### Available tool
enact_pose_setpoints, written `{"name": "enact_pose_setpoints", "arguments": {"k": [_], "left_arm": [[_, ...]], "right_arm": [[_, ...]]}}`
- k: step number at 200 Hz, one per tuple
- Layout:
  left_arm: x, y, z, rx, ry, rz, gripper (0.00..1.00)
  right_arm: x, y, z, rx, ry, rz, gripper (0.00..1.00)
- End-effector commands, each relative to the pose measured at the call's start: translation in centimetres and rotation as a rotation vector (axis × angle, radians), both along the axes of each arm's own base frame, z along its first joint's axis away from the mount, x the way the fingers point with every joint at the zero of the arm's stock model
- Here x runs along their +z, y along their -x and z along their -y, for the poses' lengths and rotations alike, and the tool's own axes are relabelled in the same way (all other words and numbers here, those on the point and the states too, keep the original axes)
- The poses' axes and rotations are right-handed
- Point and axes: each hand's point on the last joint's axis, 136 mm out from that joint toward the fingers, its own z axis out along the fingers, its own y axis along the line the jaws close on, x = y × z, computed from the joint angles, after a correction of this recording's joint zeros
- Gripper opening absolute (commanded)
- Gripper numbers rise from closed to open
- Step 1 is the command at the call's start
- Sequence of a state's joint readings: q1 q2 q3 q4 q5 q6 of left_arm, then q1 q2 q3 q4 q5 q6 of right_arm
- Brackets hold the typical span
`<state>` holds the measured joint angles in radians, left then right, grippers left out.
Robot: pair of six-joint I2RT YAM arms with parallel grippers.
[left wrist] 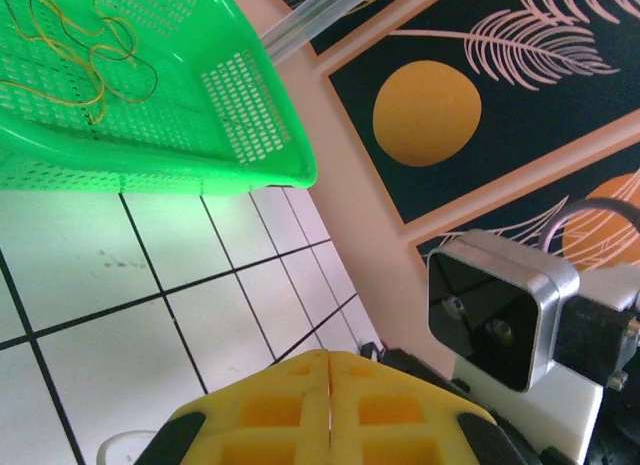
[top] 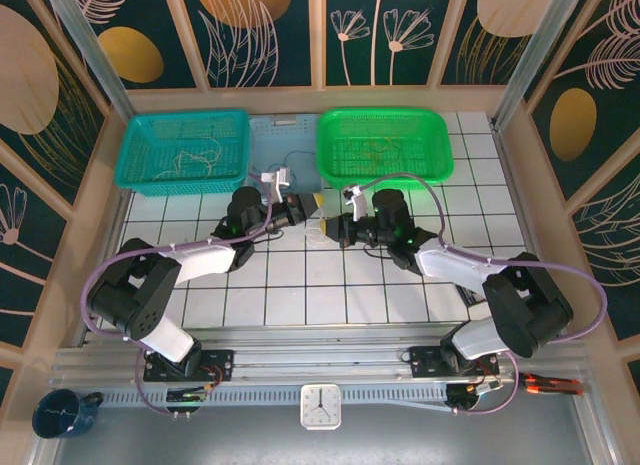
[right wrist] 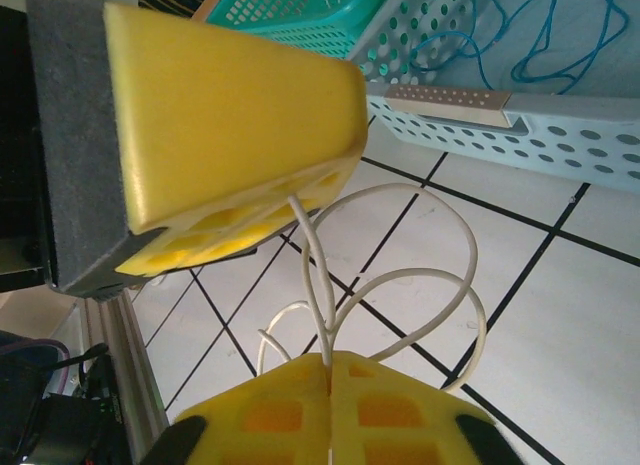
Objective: Untangle the cables
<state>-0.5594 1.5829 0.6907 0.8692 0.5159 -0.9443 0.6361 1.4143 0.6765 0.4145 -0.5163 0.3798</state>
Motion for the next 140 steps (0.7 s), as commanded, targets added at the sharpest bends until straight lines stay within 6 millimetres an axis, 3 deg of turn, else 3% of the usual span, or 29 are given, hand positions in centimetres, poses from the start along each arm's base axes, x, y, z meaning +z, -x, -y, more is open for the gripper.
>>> {"name": "enact_pose_setpoints", "arguments": {"k": [1, 23, 49, 74, 88, 94, 140], "left_arm": [[3.9, -0.3, 0.7, -0.018, 0.028, 0.098, 0.0], [6.2, -0.5, 0.9, -0.027, 0.03, 0.136, 0.0], [8.8, -0.7, 1.2, -0.03, 0.031, 0.176, 0.0], [11.2, -0.9, 1.2, -0.031, 0.035, 0.211, 0.0], [11.6, -0.9, 1.2, -0.031, 0.031, 0.213, 0.0], [13.2, -1.0, 1.3, -0.03, 0.046, 0.239, 0.0], [16.4, -1.0, 1.3, -0.026, 0.083, 0.279, 0.0]], "right_arm": [[1.9, -0.6, 0.5, -0.029, -0.028, 0.047, 0.29], [2.0, -1.0, 1.6, -0.061, -0.038, 0.05, 0.48], [2.0, -1.4, 3.1, -0.099, -0.042, 0.052, 0.59], [2.1, -0.9, 3.6, -0.104, -0.046, 0.056, 0.63], [2.0, -1.8, 4.9, -0.143, -0.049, 0.056, 0.64], [2.0, -1.8, 5.0, -0.145, -0.05, 0.055, 0.64], [2.4, -1.4, 4.9, -0.133, -0.103, 0.049, 0.67]]}}
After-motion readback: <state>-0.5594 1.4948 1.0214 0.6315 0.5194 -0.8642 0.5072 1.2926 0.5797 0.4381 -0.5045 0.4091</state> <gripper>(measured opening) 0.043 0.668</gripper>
